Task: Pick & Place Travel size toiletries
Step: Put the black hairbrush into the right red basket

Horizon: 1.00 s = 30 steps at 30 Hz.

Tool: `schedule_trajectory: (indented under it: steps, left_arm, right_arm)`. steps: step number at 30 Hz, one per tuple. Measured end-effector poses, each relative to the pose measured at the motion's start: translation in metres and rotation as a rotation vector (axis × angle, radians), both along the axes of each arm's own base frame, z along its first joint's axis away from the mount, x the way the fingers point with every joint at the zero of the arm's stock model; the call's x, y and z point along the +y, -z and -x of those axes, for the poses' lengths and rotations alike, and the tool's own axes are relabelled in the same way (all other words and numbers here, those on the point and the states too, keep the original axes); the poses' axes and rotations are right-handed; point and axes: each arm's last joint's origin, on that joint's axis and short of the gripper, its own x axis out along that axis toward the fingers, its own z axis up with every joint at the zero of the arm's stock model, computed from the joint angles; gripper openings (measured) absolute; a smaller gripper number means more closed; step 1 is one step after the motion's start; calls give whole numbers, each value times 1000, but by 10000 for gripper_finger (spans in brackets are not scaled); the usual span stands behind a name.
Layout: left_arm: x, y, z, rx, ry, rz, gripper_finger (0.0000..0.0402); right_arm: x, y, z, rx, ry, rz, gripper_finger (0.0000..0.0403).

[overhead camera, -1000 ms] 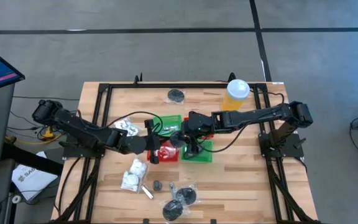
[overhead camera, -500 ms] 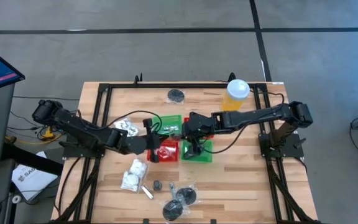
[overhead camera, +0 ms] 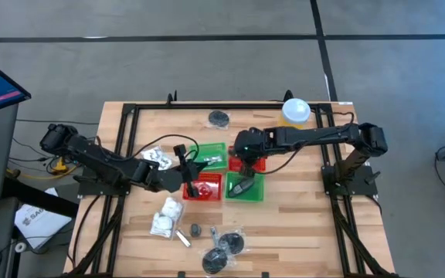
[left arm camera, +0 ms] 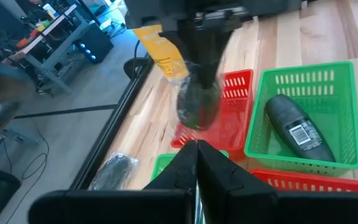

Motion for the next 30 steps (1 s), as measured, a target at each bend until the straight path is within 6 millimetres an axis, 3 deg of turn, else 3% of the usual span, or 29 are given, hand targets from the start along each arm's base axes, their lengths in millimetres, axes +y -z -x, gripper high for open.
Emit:
schedule_trajectory:
  steps: [12,25,30]
  left_arm:
    - [0,0,0,0,-3,-2,0]
    - [0,0,0,0,-2,-1,0]
    - [0,0,0,-4,-2,7,0]
  right_arm:
    - [-13,11,14,186,94,53,18]
    - [-10,12,16,214,97,79,17]
    - [-11,25,12,268,97,80,19]
